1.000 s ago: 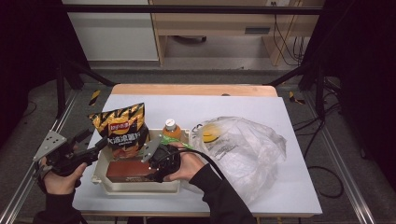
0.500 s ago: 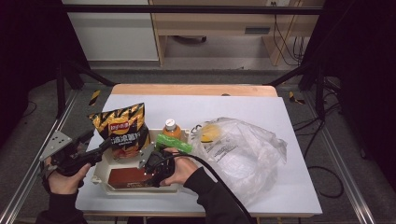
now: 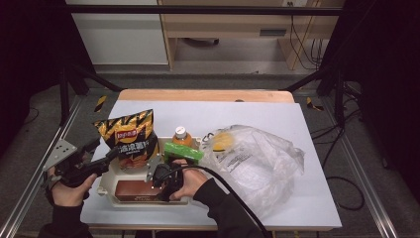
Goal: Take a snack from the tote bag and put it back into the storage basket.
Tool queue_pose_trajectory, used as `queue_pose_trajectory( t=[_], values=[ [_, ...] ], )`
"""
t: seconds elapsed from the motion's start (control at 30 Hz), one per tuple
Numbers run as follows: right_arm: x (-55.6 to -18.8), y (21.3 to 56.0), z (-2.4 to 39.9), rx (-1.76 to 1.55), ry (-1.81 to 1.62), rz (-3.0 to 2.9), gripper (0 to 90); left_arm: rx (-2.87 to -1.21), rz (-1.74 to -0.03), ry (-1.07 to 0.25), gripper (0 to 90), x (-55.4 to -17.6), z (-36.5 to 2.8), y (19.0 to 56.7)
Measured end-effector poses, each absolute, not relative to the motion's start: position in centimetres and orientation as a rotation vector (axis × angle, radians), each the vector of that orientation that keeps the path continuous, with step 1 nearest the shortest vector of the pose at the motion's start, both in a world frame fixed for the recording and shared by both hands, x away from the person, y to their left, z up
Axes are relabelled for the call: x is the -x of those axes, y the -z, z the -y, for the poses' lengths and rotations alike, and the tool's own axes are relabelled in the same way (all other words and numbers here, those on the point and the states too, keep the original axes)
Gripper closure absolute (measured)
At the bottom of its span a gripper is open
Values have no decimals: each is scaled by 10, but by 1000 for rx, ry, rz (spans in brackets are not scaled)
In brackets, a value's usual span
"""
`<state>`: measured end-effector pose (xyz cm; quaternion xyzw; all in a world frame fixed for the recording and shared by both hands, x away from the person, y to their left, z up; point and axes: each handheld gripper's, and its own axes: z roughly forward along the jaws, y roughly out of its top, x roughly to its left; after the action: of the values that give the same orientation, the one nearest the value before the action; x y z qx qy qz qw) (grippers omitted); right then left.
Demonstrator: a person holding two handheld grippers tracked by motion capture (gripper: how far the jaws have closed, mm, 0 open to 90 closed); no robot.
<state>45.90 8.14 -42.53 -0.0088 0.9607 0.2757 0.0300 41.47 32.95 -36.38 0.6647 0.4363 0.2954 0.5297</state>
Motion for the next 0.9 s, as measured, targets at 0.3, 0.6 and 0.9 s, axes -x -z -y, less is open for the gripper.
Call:
queue_pose_trajectory(
  t=[0.3, 0.6, 0.9],
  values=[
    [-457, 401, -63, -51, -1032, -2865, 328, -1583, -1043, -701, 234, -415, -330, 364],
    [-453, 367, -12, -274, -1276, -2614, 276, -1587, -1043, -701, 234, -414, -329, 364],
    [-450, 350, 65, -542, -1387, -2362, 251, -1599, -1043, -696, 233, -413, -327, 367]
  ],
)
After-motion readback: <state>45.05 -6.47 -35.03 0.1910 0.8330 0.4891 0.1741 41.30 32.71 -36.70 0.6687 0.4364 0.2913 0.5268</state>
